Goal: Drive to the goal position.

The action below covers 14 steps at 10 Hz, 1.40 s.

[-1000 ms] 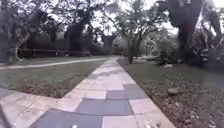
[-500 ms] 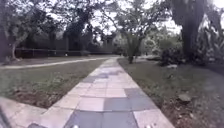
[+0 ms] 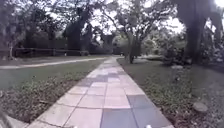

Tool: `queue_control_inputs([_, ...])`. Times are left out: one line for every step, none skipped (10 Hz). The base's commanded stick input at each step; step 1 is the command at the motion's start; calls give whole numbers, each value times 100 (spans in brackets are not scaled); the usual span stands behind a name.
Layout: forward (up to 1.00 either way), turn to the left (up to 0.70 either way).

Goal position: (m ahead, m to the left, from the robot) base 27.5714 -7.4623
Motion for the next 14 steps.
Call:
queue_control_inputs([70,0])
queue_control_inputs([70,0])
queue_control_inputs([70,0])
queue_control_inputs([70,0])
queue_control_inputs([70,0])
queue_control_inputs([70,0])
queue_control_inputs([70,0])
queue_control_inputs([70,0])
queue_control_inputs([70,0])
queue_control_inputs([70,0])
queue_control_inputs([70,0])
queue_control_inputs([70,0])
queue_control_inputs([70,0])
queue_control_inputs([70,0])
